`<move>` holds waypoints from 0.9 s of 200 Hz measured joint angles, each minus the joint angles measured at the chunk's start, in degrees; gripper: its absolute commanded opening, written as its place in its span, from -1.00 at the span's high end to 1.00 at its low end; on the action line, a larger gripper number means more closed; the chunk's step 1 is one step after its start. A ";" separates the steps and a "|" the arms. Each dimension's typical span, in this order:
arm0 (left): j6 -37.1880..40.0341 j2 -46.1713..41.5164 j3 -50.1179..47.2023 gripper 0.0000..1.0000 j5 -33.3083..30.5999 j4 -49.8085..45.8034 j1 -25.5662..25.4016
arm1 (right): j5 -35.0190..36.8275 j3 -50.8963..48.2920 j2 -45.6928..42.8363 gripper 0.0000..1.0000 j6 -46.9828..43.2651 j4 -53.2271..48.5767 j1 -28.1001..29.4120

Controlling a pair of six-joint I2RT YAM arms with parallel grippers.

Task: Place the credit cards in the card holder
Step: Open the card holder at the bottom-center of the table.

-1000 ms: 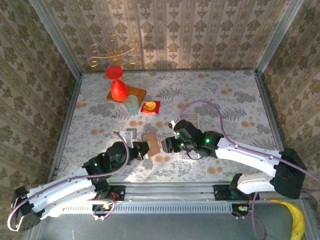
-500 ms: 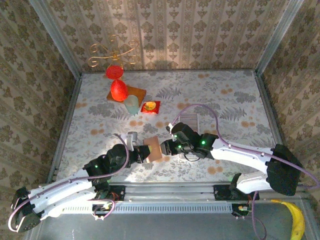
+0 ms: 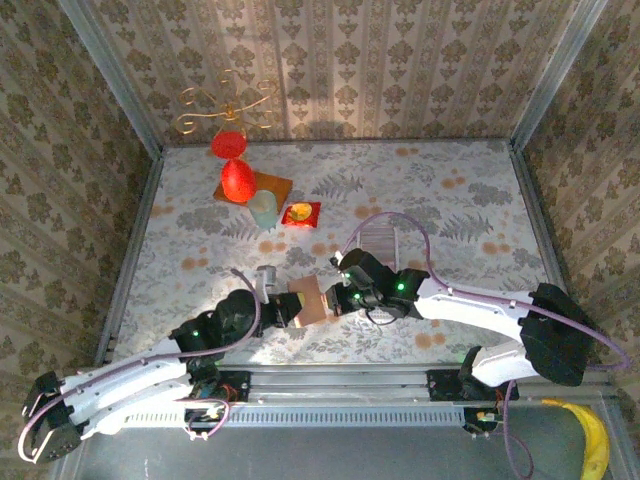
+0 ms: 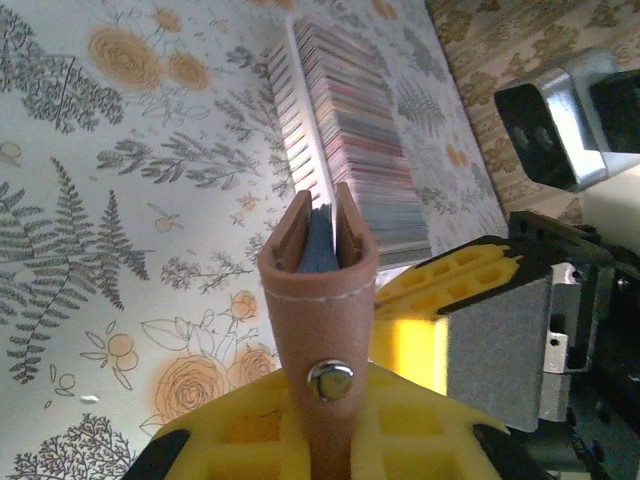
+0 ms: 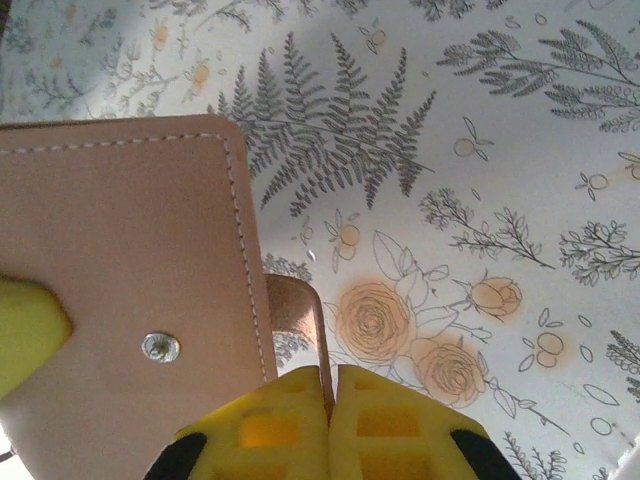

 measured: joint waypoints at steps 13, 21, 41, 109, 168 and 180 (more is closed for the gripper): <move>-0.52 2.40 0.00 0.96 0.61 0.70 0.00 | 0.00 -1.05 0.00 1.00 0.42 0.15 0.48; -0.83 4.00 0.00 0.86 1.05 1.14 0.00 | 0.00 -1.66 0.00 1.00 0.85 0.26 0.85; -1.84 8.07 0.00 0.62 2.12 1.84 0.00 | 0.02 -3.39 -0.02 1.00 2.05 0.96 2.08; -3.61 15.43 0.13 -0.18 -0.90 -2.58 0.00 | 0.02 -5.88 -0.04 1.00 6.12 1.40 5.05; -2.43 10.86 2.43 -0.61 -4.61 -9.09 0.00 | 0.00 -5.70 -1.53 1.00 7.21 3.61 6.23; -2.14 9.84 2.97 -0.62 -5.20 -9.57 0.00 | 0.00 -5.49 -1.53 1.00 7.21 3.76 6.27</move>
